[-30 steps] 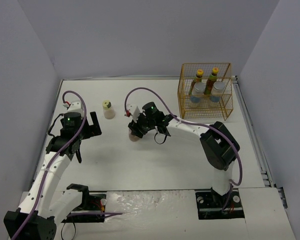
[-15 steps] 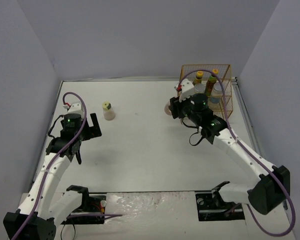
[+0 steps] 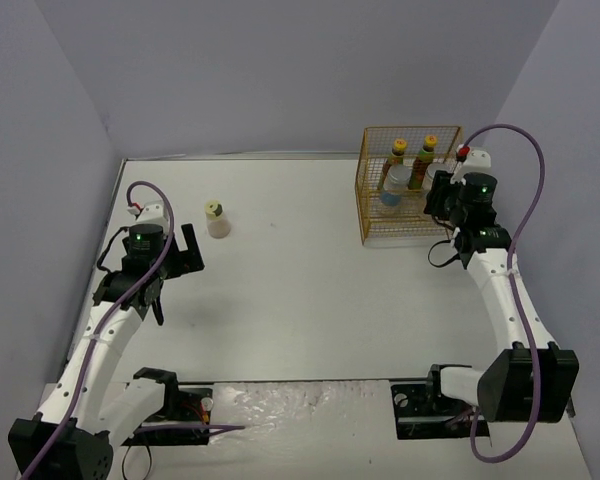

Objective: Organize the condiment bottles

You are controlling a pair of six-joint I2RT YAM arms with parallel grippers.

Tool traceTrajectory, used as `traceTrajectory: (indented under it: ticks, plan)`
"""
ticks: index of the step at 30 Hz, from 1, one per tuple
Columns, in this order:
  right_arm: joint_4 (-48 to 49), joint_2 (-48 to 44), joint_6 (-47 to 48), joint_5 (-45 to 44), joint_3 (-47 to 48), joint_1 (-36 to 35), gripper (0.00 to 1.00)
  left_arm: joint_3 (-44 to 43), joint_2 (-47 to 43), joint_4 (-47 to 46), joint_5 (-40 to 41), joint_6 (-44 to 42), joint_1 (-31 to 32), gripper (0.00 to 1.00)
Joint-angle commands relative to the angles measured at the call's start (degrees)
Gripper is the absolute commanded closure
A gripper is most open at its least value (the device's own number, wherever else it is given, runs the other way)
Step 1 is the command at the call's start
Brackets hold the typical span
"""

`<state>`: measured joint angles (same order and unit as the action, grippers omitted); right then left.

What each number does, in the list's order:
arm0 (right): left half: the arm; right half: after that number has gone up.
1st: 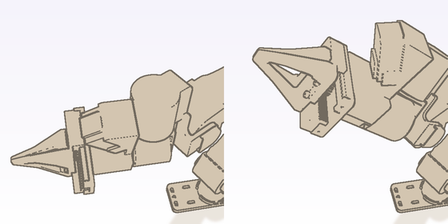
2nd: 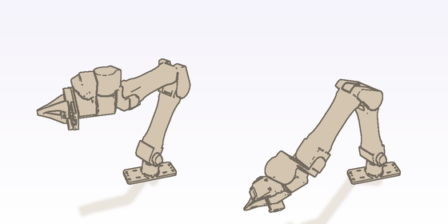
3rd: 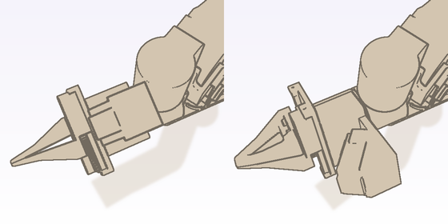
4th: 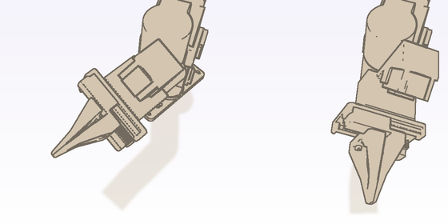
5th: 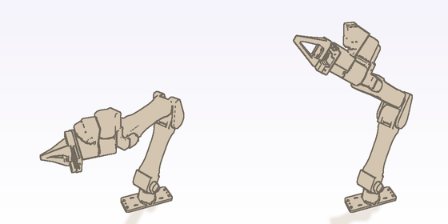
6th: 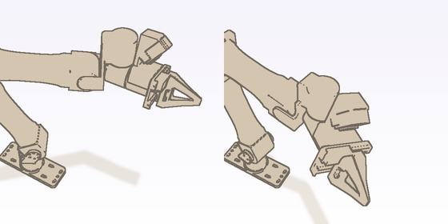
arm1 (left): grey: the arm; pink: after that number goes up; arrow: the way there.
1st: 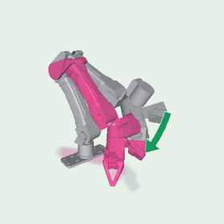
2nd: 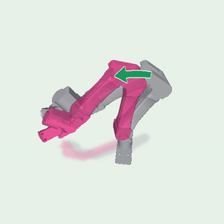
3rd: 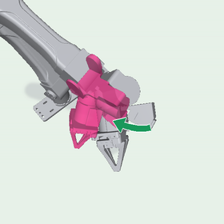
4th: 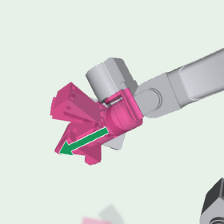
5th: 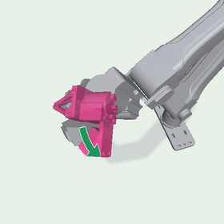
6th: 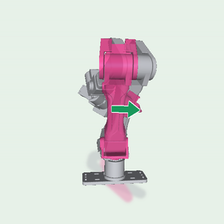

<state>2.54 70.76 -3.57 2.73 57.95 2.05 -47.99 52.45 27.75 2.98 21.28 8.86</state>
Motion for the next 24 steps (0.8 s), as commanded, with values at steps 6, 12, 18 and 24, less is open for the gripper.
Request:
traceTrajectory:
  ticks: [6, 12, 18, 24]
  plan:
    - [8.37, 6.58, 2.02, -0.65, 2.64, 1.52, 1.00, -1.50, -0.33, -1.98, 0.46, -0.10, -0.60, 0.03]
    - [12.04, 7.49, 3.04, -0.86, 0.64, 1.64, 1.00, -1.50, -0.30, -2.08, 0.30, -0.10, -0.60, 0.03]
    - [15.09, 6.84, 3.04, -1.67, -0.61, 1.64, 1.00, -1.50, -0.26, -2.08, 0.18, -0.10, -0.60, 0.03]
    - [15.32, 10.15, 5.29, -2.55, 0.20, 1.64, 1.00, -1.50, -0.28, -2.08, 0.09, -0.10, -0.60, 0.03]
